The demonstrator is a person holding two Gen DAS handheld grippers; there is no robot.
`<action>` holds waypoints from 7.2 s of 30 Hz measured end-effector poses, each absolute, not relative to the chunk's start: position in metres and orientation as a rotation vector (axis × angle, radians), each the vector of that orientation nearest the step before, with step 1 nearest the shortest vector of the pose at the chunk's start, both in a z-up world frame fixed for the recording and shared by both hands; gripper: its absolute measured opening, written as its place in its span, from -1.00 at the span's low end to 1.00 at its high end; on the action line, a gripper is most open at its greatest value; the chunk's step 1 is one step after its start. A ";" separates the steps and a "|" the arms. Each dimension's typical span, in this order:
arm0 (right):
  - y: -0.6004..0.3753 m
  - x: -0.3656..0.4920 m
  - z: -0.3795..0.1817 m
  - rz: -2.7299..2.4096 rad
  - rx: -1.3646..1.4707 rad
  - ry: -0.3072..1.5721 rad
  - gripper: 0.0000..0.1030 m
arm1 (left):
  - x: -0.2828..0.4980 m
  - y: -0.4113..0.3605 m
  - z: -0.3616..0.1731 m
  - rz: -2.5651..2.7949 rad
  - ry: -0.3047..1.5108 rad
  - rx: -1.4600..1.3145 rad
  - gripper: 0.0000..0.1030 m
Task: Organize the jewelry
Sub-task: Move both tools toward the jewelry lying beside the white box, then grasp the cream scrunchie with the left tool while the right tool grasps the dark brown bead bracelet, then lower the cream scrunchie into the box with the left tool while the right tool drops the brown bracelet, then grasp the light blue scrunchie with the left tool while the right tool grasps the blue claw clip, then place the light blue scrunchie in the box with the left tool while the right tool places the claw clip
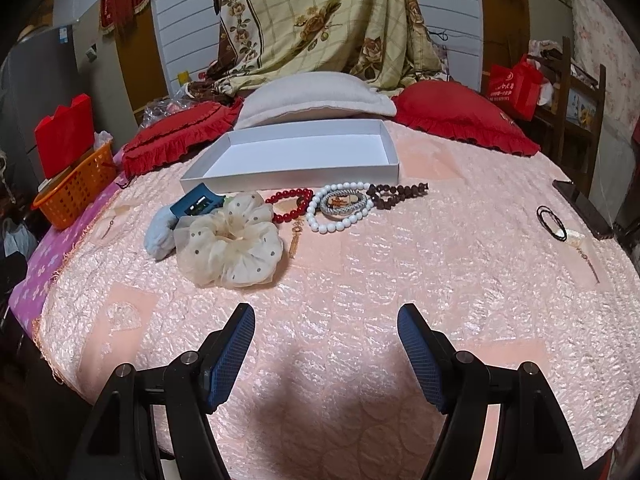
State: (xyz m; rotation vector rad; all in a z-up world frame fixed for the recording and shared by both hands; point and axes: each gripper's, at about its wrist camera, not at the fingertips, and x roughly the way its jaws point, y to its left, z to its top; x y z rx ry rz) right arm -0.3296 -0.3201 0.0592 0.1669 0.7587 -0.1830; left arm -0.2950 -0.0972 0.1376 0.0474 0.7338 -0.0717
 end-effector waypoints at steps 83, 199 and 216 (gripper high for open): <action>-0.430 -0.194 0.147 0.025 0.434 0.724 -0.84 | -0.135 -0.157 0.164 -0.432 0.817 0.076 -0.81; -0.344 -0.139 0.059 0.258 0.629 0.898 -0.76 | -0.134 -0.122 0.097 -0.497 0.948 -0.120 -0.63; -0.463 -0.056 0.079 -0.047 0.544 0.880 -0.76 | 0.015 -0.231 0.102 -0.455 0.968 0.067 -0.62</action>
